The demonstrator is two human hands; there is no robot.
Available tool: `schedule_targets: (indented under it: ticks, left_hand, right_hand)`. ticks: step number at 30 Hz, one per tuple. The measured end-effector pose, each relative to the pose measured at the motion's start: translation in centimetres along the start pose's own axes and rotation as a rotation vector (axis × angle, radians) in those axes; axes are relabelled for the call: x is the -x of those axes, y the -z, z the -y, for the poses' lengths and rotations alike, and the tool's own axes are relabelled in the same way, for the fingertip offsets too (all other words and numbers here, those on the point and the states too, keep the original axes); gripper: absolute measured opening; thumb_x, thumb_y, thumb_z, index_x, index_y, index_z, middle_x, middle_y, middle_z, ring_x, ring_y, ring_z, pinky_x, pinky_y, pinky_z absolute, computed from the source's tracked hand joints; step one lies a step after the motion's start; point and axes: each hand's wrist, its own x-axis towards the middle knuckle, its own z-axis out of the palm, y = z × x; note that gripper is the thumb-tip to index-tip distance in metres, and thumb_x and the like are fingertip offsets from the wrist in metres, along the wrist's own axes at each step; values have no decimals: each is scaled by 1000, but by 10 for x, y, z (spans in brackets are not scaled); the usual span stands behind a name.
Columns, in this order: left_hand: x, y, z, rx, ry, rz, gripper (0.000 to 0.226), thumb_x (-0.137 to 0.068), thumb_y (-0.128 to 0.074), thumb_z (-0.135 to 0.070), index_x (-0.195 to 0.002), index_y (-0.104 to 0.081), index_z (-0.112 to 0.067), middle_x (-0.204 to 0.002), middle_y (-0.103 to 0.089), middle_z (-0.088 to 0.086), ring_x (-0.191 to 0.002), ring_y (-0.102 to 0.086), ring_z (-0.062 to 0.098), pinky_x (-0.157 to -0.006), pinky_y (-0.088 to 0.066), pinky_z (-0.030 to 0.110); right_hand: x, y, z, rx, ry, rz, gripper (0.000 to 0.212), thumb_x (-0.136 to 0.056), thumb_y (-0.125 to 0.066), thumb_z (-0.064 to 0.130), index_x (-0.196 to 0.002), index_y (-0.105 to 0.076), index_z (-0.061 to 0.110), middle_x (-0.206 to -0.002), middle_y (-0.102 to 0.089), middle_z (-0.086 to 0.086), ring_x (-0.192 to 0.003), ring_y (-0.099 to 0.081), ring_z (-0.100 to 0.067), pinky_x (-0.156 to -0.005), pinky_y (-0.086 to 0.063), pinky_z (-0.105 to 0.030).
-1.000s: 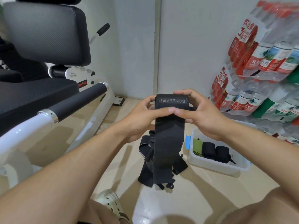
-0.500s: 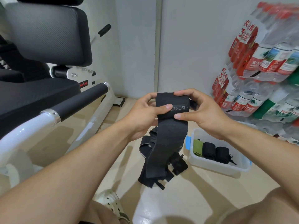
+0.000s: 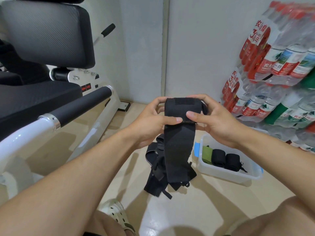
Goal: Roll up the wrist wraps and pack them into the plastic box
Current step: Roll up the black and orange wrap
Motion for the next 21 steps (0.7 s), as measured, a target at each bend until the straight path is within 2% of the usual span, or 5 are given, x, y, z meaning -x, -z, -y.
schedule_targets:
  ticks: [6, 8, 13, 17, 21]
  left_hand:
    - [2, 1, -4, 16, 132, 5, 50, -92, -70, -38, -135, -59, -15, -124, -72, 4, -111, -71, 25, -89, -60, 44]
    - [2, 0, -2, -13, 155, -3, 49, -94, -67, -44, -133, -62, -16, -122, -73, 5, -110, -72, 26, -92, -59, 47]
    - [1, 2, -3, 58, 137, -25, 40, -95, -69, -24, -132, -62, -9, -122, -73, 12, -112, -70, 31, -98, -56, 49]
    - [0, 3, -6, 106, 103, -33, 42, -92, -71, -10, -131, -58, -4, -123, -71, 15, -112, -70, 32, -97, -57, 47]
    - [1, 3, -7, 86, 65, -42, 45, -90, -70, -1, -132, -55, -3, -127, -69, 16, -115, -68, 34, -99, -55, 49]
  right_hand:
    - [-3, -4, -2, 73, 97, -35, 51, -81, -76, 5, -127, -59, 18, -123, -65, -2, -104, -73, -20, -90, -61, -37]
    - [-4, -5, -5, 135, 132, -36, 49, -82, -76, -2, -125, -60, 18, -122, -65, -1, -102, -71, -16, -91, -59, -32]
    - [-5, -6, -7, 200, 154, -17, 52, -81, -78, -4, -123, -61, 19, -123, -67, -1, -108, -69, -13, -90, -58, -28]
    - [-4, -4, -2, 142, 112, 7, 59, -76, -79, 18, -131, -60, 22, -127, -67, 1, -112, -70, -19, -93, -59, -34]
    - [-5, -2, -3, 54, 32, 29, 61, -80, -74, 25, -138, -56, 19, -136, -64, -7, -116, -70, -24, -92, -60, -42]
